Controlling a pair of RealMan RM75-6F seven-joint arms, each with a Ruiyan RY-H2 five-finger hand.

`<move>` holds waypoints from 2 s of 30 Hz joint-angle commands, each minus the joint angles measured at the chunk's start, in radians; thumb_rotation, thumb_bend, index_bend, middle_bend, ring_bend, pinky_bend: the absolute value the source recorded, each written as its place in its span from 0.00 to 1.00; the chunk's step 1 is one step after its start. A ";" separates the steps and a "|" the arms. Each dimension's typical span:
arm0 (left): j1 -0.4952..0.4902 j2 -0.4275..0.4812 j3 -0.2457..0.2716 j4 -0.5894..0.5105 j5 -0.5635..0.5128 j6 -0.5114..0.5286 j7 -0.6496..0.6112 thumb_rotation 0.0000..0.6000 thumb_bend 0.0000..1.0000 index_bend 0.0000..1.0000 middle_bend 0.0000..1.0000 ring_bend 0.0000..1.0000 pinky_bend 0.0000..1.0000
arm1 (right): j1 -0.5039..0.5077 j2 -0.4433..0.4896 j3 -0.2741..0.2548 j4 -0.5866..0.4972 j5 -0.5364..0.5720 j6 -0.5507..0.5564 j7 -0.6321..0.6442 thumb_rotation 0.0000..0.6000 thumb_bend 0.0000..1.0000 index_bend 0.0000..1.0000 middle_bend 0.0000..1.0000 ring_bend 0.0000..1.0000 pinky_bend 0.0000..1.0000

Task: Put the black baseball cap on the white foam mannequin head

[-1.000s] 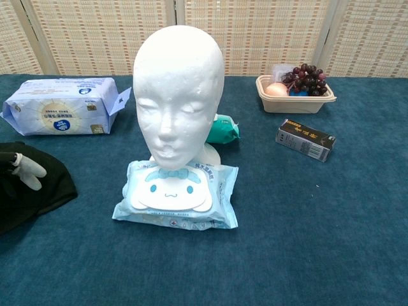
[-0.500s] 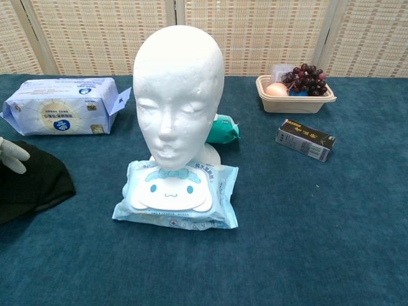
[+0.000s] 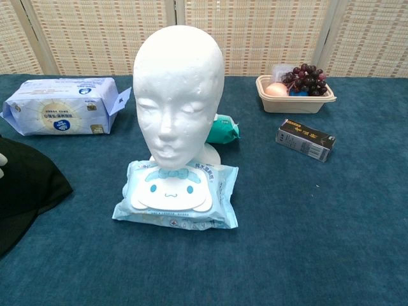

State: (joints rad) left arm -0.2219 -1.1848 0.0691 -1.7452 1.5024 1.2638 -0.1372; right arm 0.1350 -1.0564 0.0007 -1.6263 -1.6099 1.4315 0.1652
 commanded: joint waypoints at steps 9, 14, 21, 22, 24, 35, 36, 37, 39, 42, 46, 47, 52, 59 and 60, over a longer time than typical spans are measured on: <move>0.109 -0.074 0.031 0.113 0.170 0.237 0.109 1.00 0.27 0.33 0.37 0.38 0.52 | 0.000 -0.001 0.000 -0.001 0.000 0.000 -0.005 1.00 0.00 0.05 0.20 0.14 0.48; 0.144 -0.139 0.033 0.225 0.223 0.317 0.119 1.00 0.10 0.36 0.41 0.38 0.52 | -0.001 -0.001 0.000 -0.001 0.000 0.000 -0.006 1.00 0.00 0.05 0.20 0.14 0.48; 0.170 -0.193 0.039 0.336 0.251 0.363 0.104 1.00 0.01 0.33 0.40 0.34 0.50 | -0.001 -0.002 -0.001 -0.002 -0.001 0.000 -0.008 1.00 0.00 0.05 0.20 0.14 0.48; 0.173 -0.197 0.042 0.345 0.256 0.369 0.099 1.00 0.00 0.33 0.40 0.34 0.50 | -0.001 -0.002 -0.001 -0.002 -0.001 0.000 -0.010 1.00 0.00 0.05 0.20 0.14 0.48; 0.177 -0.202 0.045 0.357 0.265 0.378 0.094 1.00 0.00 0.33 0.39 0.33 0.50 | -0.001 -0.002 -0.002 -0.003 -0.002 0.000 -0.011 1.00 0.00 0.05 0.20 0.14 0.48; 0.206 -0.254 0.066 0.438 0.301 0.414 0.107 1.00 0.00 0.32 0.39 0.32 0.49 | -0.001 -0.002 -0.001 -0.003 0.000 0.001 -0.011 1.00 0.00 0.05 0.20 0.14 0.48; 0.210 -0.263 0.068 0.451 0.302 0.417 0.103 1.00 0.00 0.32 0.39 0.32 0.48 | -0.001 -0.002 -0.001 -0.003 -0.001 0.001 -0.011 1.00 0.00 0.05 0.20 0.14 0.48; 0.212 -0.270 0.070 0.462 0.304 0.418 0.101 1.00 0.00 0.32 0.39 0.32 0.48 | -0.001 -0.003 -0.001 -0.003 -0.002 0.001 -0.012 1.00 0.00 0.05 0.20 0.14 0.48; 0.215 -0.285 0.075 0.486 0.307 0.416 0.103 1.00 0.00 0.32 0.39 0.31 0.48 | -0.001 -0.003 -0.002 -0.003 -0.003 0.001 -0.014 1.00 0.00 0.05 0.20 0.14 0.48; 0.220 -0.311 0.079 0.520 0.306 0.411 0.093 1.00 0.00 0.32 0.38 0.31 0.48 | -0.002 -0.003 -0.002 -0.005 -0.002 0.001 -0.016 1.00 0.00 0.05 0.20 0.14 0.48; 0.225 -0.334 0.076 0.555 0.302 0.417 0.084 1.00 0.00 0.32 0.38 0.31 0.48 | -0.001 -0.003 -0.001 -0.005 -0.001 0.000 -0.016 1.00 0.00 0.05 0.20 0.14 0.48; 0.227 -0.339 0.074 0.564 0.301 0.418 0.083 1.00 0.00 0.32 0.38 0.31 0.48 | -0.002 -0.003 -0.002 -0.005 -0.001 0.000 -0.016 1.00 0.00 0.05 0.20 0.14 0.48; 0.233 -0.375 0.066 0.616 0.286 0.418 0.080 1.00 0.00 0.32 0.37 0.29 0.46 | -0.002 -0.003 -0.002 -0.005 -0.002 0.002 -0.015 1.00 0.00 0.05 0.20 0.14 0.48; 0.238 -0.432 0.055 0.714 0.276 0.421 0.090 1.00 0.00 0.36 0.38 0.28 0.43 | -0.003 -0.002 -0.002 -0.004 -0.003 0.004 -0.011 1.00 0.00 0.05 0.20 0.14 0.48; 0.239 -0.442 0.054 0.729 0.274 0.422 0.082 1.00 0.00 0.36 0.38 0.28 0.43 | -0.003 -0.002 -0.002 -0.004 -0.003 0.003 -0.011 1.00 0.00 0.05 0.20 0.14 0.48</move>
State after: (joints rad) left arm 0.0148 -1.6085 0.1262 -1.0393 1.7796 1.6835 -0.0472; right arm 0.1322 -1.0586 -0.0013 -1.6299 -1.6131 1.4349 0.1546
